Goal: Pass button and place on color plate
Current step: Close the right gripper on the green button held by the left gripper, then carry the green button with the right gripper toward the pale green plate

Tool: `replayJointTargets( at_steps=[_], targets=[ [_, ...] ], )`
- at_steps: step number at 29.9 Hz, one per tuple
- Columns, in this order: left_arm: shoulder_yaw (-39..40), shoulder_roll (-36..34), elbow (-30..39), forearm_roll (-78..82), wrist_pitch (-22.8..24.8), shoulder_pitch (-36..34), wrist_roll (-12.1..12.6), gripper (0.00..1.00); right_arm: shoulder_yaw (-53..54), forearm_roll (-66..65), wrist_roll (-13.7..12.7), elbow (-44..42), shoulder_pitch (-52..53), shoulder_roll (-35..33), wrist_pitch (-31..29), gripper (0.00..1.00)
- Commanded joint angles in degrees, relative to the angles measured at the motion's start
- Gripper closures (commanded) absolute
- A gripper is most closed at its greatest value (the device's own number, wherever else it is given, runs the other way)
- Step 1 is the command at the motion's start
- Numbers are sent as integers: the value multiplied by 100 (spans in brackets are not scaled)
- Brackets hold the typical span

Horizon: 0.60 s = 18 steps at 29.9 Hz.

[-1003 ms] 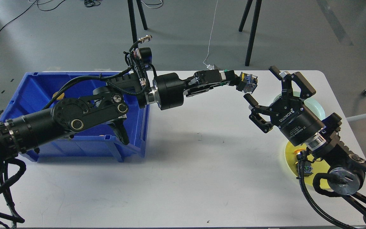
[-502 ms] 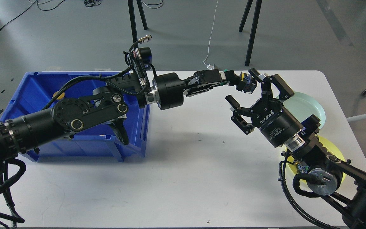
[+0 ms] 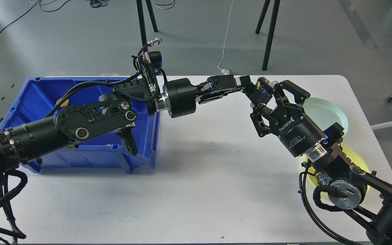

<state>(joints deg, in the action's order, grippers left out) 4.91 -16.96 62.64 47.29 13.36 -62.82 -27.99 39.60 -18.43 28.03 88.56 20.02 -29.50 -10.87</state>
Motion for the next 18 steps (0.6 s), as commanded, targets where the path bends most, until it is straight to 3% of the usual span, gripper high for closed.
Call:
replayJointTargets(
  at_steps=[1, 4, 5, 7, 10, 18],
  targets=[
    [1, 0, 2, 0, -9, -2, -1, 91, 13, 15, -3, 3, -7, 15, 76, 100],
    [10, 17, 2, 0, -35, 7, -1, 83, 13, 15, -3, 3, -7, 15, 77, 100],
    [19, 17, 2, -17, -62, 16, -1, 74, 21, 15, -3, 12, -15, 15, 77, 100],
    [45, 17, 11, -44, -27, 16, -1, 45, 39, 15, -3, 20, -24, -3, 77, 100],
    [124, 17, 29, -44, 9, 16, -1, 28, 39, 15, -3, 20, -24, -12, 77, 100],
    [133, 17, 20, -70, 9, 24, -1, 23, 91, 24, -3, 20, -42, -64, 94, 100]
  ],
)
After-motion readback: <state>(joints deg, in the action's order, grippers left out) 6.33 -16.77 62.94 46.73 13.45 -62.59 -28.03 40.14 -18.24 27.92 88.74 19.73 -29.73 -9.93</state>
